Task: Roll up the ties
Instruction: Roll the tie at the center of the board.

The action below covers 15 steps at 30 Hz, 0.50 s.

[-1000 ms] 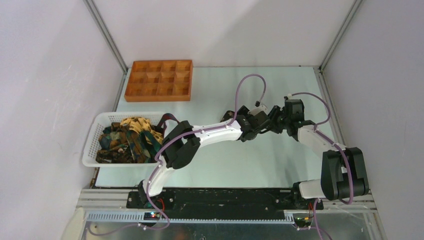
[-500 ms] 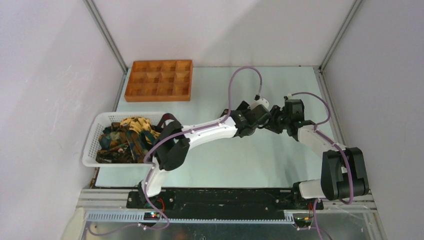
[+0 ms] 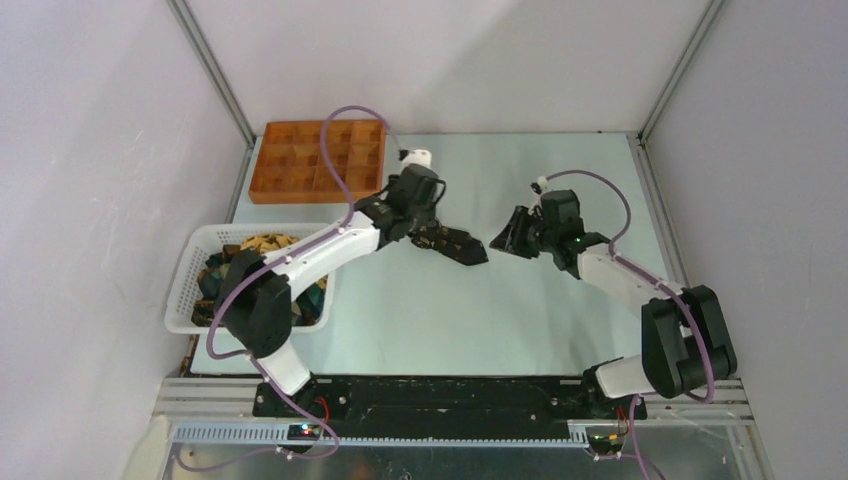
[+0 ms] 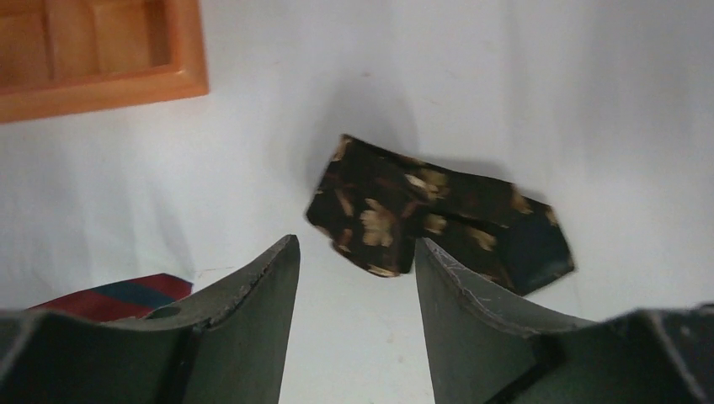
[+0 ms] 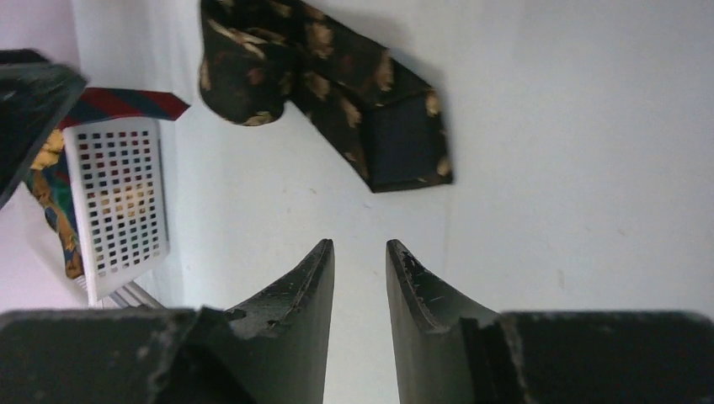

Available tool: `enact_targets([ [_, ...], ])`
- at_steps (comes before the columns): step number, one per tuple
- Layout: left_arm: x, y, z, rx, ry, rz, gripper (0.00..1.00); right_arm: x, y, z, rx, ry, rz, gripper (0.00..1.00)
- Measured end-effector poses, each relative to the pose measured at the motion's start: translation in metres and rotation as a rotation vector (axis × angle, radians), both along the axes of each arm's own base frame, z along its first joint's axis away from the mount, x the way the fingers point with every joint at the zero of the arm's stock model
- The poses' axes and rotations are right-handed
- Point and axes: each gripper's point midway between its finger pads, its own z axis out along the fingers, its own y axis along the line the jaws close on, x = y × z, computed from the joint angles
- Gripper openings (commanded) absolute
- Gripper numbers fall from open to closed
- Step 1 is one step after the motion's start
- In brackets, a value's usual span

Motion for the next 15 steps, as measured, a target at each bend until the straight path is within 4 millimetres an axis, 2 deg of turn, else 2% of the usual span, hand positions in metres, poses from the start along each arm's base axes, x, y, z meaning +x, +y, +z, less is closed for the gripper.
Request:
enact_targets([
  [3,0.011,0.031,-0.015,-0.022,0.026,0.078,0.59,0.004,0.02,0.008,0.01,-0.025,0.054,0.32],
  [5,0.012,0.043,-0.026,-0.023,0.049,0.107,0.58,0.005,0.033,0.008,0.012,-0.028,0.086,0.32],
  [7,0.011,0.047,-0.033,-0.031,0.066,0.118,0.57,0.005,0.043,0.006,0.012,-0.021,0.114,0.32],
  [12,0.017,0.05,-0.033,-0.077,0.063,0.141,0.52,0.014,0.066,-0.002,0.003,-0.005,0.16,0.31],
  [15,0.018,0.053,-0.034,-0.096,0.059,0.151,0.49,0.021,0.072,-0.009,-0.009,0.006,0.161,0.31],
])
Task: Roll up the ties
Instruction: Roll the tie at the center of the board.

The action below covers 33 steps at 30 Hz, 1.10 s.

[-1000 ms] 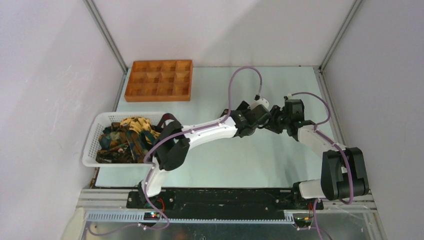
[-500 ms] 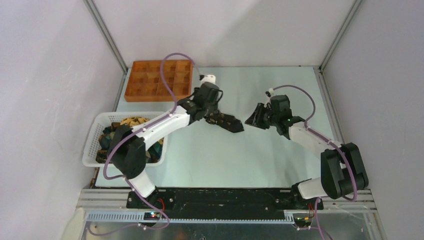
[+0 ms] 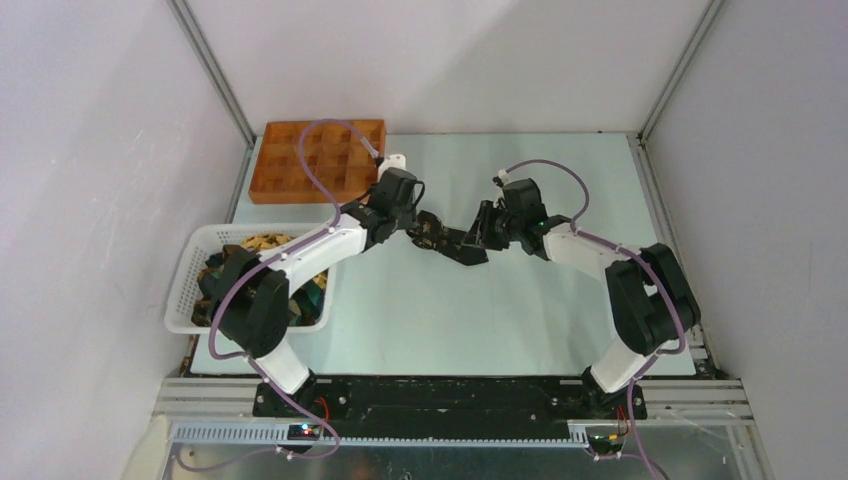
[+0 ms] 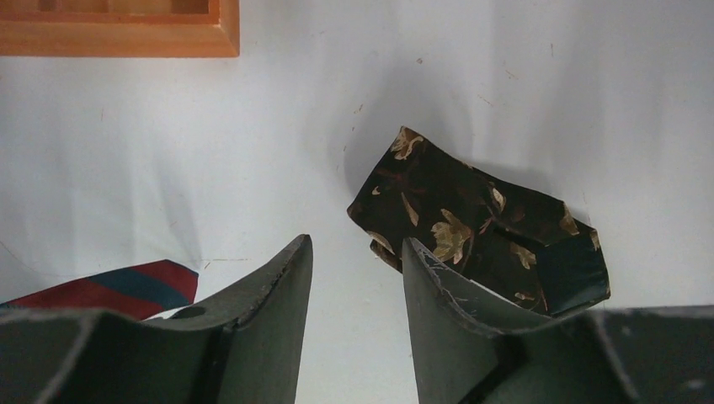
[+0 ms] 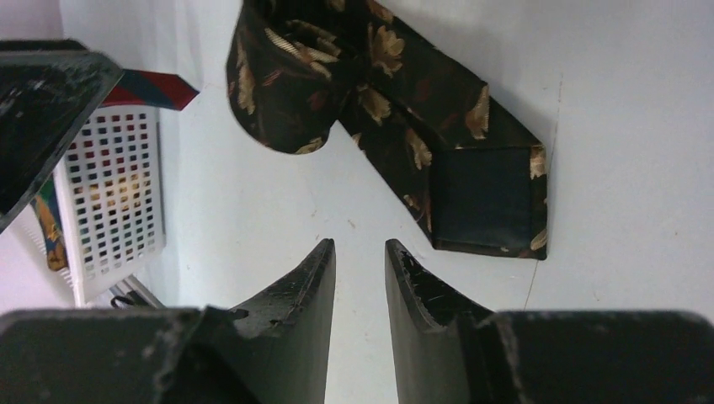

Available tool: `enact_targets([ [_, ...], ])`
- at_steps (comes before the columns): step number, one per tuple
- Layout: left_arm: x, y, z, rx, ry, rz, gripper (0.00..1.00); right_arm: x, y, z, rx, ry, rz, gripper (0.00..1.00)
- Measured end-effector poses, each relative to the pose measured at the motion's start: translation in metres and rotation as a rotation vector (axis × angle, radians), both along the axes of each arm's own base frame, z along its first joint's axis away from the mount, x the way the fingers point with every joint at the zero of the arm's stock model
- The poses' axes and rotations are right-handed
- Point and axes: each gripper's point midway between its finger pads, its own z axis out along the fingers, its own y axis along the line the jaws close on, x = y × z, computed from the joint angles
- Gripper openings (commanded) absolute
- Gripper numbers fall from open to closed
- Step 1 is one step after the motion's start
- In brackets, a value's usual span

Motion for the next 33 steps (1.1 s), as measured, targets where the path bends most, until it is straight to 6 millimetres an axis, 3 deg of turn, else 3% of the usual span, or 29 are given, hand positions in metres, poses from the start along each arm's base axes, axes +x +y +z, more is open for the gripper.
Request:
enact_targets([
  [6,-0.007,0.006,-0.006,-0.011,0.012,0.012,0.49,0.006,-0.004,-0.025,-0.042,0.054,-0.049,0.37],
  [12,-0.016,0.003,-0.001,-0.076,0.002,0.007,0.51,0.008,-0.01,-0.034,-0.07,0.077,-0.095,0.38],
  [19,-0.047,-0.001,-0.008,-0.23,0.01,-0.019,0.48,0.011,-0.016,-0.045,-0.081,0.109,-0.129,0.38],
  [23,-0.061,-0.003,-0.022,-0.298,0.037,-0.016,0.38,0.013,-0.016,-0.044,-0.075,0.104,-0.129,0.39],
  [30,-0.071,-0.01,-0.029,-0.384,0.052,-0.02,0.06,0.019,-0.011,-0.037,-0.048,0.076,-0.121,0.36],
  [33,-0.073,-0.011,-0.033,-0.396,0.058,-0.02,0.02,0.021,-0.014,-0.037,-0.066,0.075,-0.137,0.37],
])
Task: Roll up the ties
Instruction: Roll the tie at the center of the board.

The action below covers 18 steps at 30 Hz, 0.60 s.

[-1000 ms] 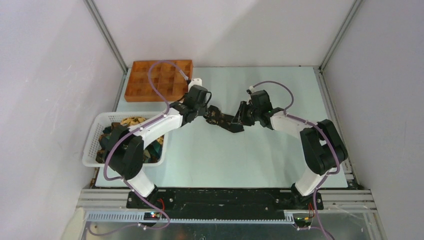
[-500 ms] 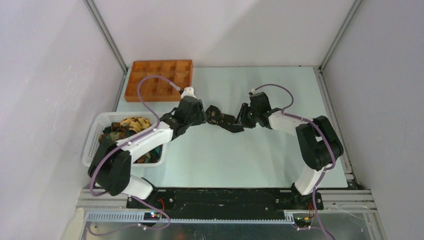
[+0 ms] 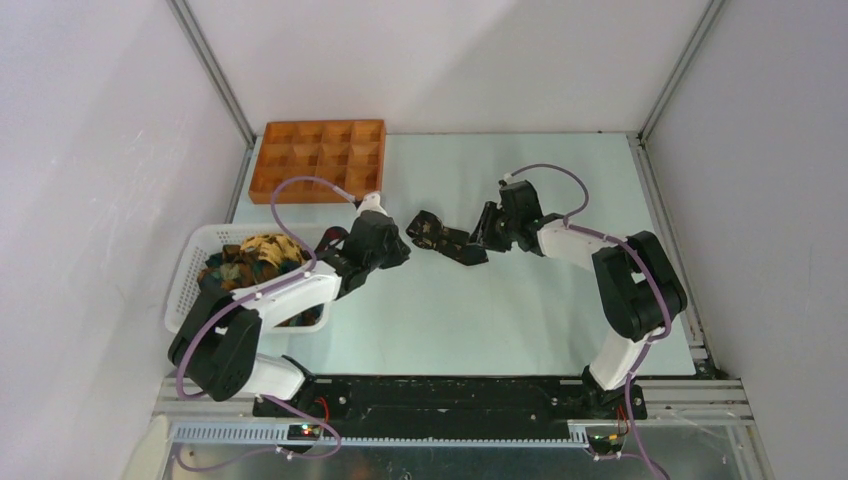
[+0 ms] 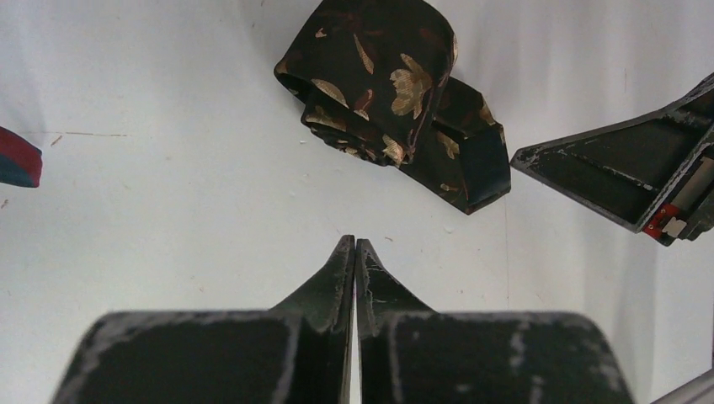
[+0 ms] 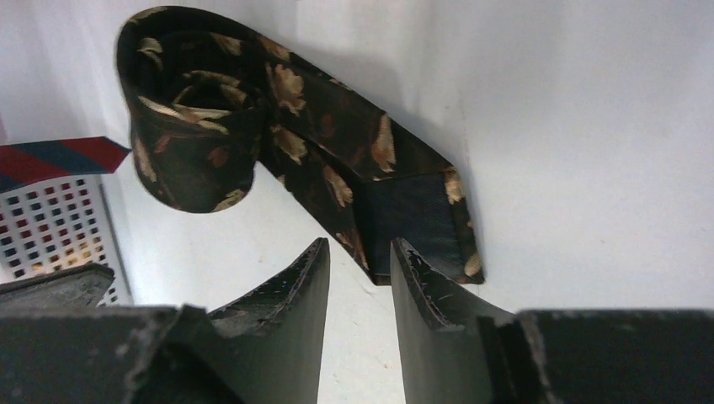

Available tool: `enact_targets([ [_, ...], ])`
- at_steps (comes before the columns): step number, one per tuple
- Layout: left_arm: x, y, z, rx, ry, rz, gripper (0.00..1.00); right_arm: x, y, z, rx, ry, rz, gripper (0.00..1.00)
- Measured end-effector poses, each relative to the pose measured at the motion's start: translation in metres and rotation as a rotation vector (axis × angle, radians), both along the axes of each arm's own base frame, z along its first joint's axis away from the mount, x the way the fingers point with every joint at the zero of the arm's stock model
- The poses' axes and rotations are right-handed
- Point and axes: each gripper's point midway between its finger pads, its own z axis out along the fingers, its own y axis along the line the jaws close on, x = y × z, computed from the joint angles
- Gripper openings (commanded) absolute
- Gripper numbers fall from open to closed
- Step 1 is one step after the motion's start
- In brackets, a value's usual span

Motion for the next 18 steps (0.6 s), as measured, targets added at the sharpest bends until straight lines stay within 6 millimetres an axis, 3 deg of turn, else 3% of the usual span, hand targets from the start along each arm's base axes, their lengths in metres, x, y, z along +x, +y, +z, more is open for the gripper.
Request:
enact_targets([
  [9,-0.002,0.0,-0.003,-0.005,0.007,-0.001,0.0,-0.008,-0.037,-0.024,-0.178,0.073,-0.109,0.53],
  [13,-0.002,0.002,-0.001,0.001,0.0,0.004,0.0,-0.008,-0.039,-0.028,-0.189,0.079,-0.108,0.63],
  [18,-0.001,0.005,0.005,0.005,-0.018,0.016,0.0,-0.002,-0.033,-0.031,-0.191,0.076,-0.092,0.63],
])
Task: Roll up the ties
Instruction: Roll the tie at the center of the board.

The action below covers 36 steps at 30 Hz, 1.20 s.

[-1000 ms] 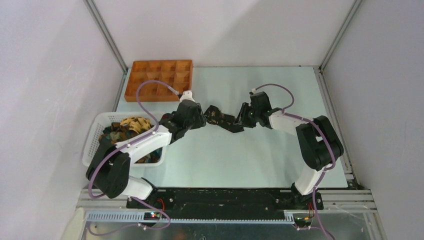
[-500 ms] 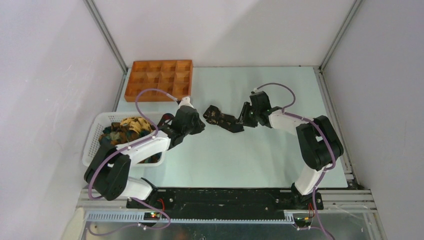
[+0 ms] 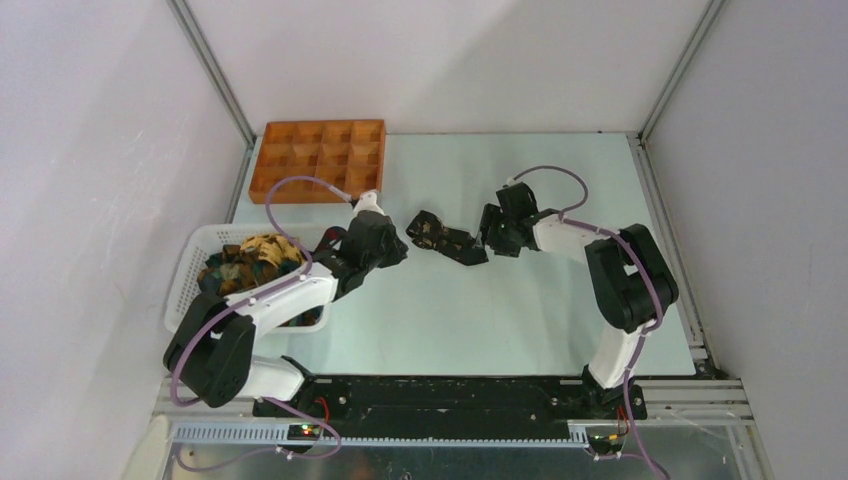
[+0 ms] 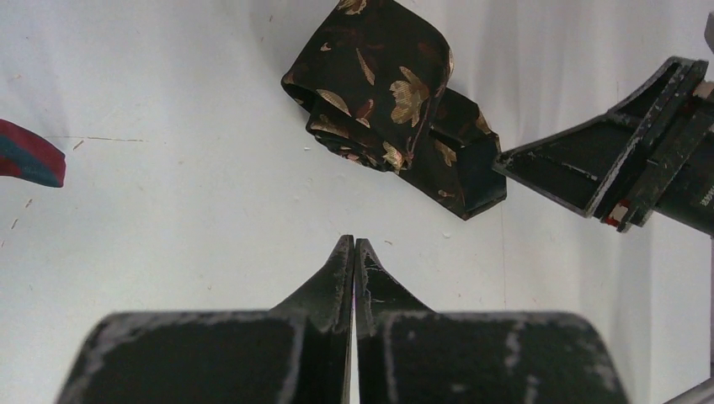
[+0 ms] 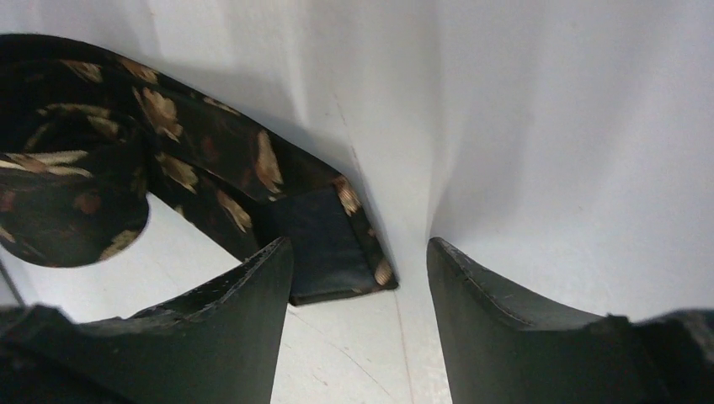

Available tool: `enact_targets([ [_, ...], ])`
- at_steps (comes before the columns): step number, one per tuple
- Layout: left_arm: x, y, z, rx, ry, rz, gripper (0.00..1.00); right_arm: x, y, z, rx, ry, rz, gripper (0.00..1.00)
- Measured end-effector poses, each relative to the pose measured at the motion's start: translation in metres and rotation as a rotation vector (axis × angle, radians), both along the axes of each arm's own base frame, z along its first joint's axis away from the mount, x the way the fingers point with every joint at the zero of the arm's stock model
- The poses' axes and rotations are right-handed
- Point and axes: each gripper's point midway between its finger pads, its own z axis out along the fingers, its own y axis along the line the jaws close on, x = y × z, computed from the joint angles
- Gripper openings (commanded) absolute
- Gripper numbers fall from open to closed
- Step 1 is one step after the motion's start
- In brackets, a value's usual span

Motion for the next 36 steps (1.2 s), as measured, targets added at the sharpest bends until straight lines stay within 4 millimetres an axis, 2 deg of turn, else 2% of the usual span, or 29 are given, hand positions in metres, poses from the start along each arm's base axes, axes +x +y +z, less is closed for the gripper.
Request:
enact_targets([
  [5,0.0,0.001,0.002,0.001,-0.005,0.004,0.0,0.009,0.008,-0.003,-0.014,-0.006,0.016,0.48],
  [7,-0.001,0.003,0.001,0.007,-0.001,0.007,0.0,0.008,0.009,-0.004,-0.03,-0.006,0.023,0.45],
  [15,-0.002,0.005,-0.001,0.021,0.006,0.005,0.0,0.004,0.008,-0.008,-0.114,-0.014,0.043,0.42],
  [21,-0.001,0.008,-0.002,0.025,0.01,0.011,0.0,0.002,0.016,-0.011,-0.147,-0.017,0.073,0.23],
  [25,0.0,0.01,-0.002,0.03,0.008,0.014,0.0,0.004,0.017,-0.012,-0.153,-0.014,0.071,0.15],
  [29,0.002,0.013,-0.002,0.031,0.008,0.022,0.0,0.003,0.014,-0.013,-0.167,-0.012,0.064,0.01],
  [36,0.003,0.015,-0.002,0.032,0.008,0.023,0.0,0.004,0.011,-0.014,-0.182,-0.014,0.051,0.0],
])
